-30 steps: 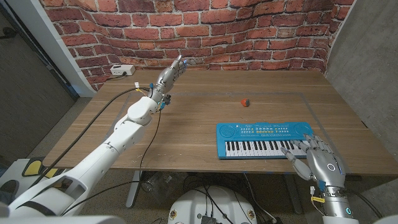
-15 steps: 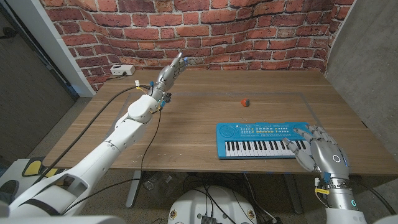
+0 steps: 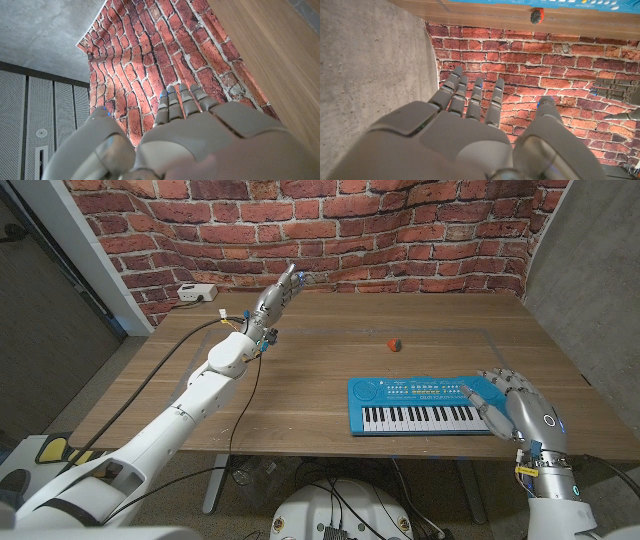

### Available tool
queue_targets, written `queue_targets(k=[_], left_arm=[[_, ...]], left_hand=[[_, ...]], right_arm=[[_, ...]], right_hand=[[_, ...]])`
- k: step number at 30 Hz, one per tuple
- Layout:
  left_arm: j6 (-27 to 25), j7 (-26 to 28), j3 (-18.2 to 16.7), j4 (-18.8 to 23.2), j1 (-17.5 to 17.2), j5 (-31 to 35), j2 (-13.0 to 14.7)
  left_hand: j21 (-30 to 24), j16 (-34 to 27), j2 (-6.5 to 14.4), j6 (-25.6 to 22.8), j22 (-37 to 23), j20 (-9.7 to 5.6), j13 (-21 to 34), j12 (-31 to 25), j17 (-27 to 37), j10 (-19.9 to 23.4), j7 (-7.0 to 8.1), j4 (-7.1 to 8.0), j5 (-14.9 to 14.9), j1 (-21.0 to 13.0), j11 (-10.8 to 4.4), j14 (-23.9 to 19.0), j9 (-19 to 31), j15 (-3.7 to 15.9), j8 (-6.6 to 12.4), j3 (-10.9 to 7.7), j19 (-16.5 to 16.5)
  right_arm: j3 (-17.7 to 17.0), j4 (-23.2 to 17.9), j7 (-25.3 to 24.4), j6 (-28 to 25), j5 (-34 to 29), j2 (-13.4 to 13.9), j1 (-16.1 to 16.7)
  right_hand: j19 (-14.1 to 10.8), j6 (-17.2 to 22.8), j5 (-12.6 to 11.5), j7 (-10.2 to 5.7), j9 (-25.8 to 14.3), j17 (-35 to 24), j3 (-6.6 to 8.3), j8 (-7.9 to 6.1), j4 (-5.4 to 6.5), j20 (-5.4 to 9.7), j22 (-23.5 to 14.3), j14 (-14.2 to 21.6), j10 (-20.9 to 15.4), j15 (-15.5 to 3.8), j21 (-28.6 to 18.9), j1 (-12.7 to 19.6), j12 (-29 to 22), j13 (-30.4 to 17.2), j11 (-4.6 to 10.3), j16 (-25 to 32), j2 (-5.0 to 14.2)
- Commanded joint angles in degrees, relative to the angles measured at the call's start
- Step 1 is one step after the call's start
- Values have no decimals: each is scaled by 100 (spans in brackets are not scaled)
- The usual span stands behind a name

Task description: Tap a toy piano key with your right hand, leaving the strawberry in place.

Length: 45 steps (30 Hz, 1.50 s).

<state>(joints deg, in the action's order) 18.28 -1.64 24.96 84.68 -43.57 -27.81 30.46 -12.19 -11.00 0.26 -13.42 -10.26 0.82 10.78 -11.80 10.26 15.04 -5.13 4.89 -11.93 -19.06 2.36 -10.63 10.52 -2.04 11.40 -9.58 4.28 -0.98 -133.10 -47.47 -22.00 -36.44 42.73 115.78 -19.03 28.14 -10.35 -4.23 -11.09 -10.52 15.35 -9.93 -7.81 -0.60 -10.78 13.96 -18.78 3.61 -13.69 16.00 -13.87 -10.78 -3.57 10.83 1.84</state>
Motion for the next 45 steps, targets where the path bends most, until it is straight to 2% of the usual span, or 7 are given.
queue_targets(k=[1,4,7,17,30,39,45], left_arm=[[-91,163,24,28,31,104,-41],[-194,243,31,105,43,171,-8],[-257,259,39,145,59,186,9],[-225,394,25,233,-18,264,10],[-268,413,131,138,-8,296,-102],[-225,545,136,34,-35,309,-213],[-253,608,113,48,-75,309,-200]], left_hand=[[3,12,19,-61,-10,12,29,9,28,42,-7,13,0,-11,-27,-7,18,21,4,27,28],[5,16,21,-58,-10,6,29,15,27,28,-1,12,0,-13,-29,2,18,22,2,29,27],[7,17,22,-54,-10,5,29,17,27,25,-5,12,0,-15,-23,4,18,23,0,30,26],[10,16,28,-50,-11,8,29,16,27,28,-3,11,-1,-20,-37,-1,18,24,-2,37,29],[53,17,36,-46,-12,-16,29,20,27,21,2,11,1,-25,-43,2,19,33,-4,49,-73],[72,21,40,-40,-13,-31,29,22,27,14,9,12,3,-25,-30,12,19,36,-7,58,-127],[73,25,41,-32,-13,-39,29,25,27,7,12,13,4,-25,-31,26,19,33,-10,64,-136]], right_arm=[[-556,109,635,1157,604,-450,-310],[-655,146,814,1382,749,-550,-435],[-783,178,1031,1626,918,-621,-548],[-976,577,1625,2538,1562,-824,-1173],[-844,1107,2117,3196,2251,-980,-2007],[-557,1622,2363,3467,2611,-898,-2785],[-269,2165,2554,3902,2945,-769,-3371]], right_hand=[[-101,-90,4,67,-9,-25,19,3,11,-4,-14,56,-20,-8,-46,20,10,-18,-46,21,25],[-120,-112,5,141,-11,-24,18,-15,13,-5,-14,68,-24,-8,-49,18,12,-18,-62,20,26],[-157,36,7,321,-27,-21,19,-113,17,3,-14,99,-64,-8,-52,15,5,-20,-94,18,34],[-204,-128,10,401,-37,-19,14,-77,20,8,-13,143,-149,11,-57,6,-18,-23,-128,18,31],[-282,33,19,535,-45,-16,6,-171,31,23,-12,248,-323,-5,-65,-14,-67,-25,-174,29,36],[-379,-127,24,599,-42,-11,2,-117,30,45,-11,393,-515,-35,-86,-19,-125,-24,-150,56,32],[-468,-148,21,681,-39,-5,15,-117,19,36,-6,425,-542,-33,-108,6,-124,-23,-171,47,44]])
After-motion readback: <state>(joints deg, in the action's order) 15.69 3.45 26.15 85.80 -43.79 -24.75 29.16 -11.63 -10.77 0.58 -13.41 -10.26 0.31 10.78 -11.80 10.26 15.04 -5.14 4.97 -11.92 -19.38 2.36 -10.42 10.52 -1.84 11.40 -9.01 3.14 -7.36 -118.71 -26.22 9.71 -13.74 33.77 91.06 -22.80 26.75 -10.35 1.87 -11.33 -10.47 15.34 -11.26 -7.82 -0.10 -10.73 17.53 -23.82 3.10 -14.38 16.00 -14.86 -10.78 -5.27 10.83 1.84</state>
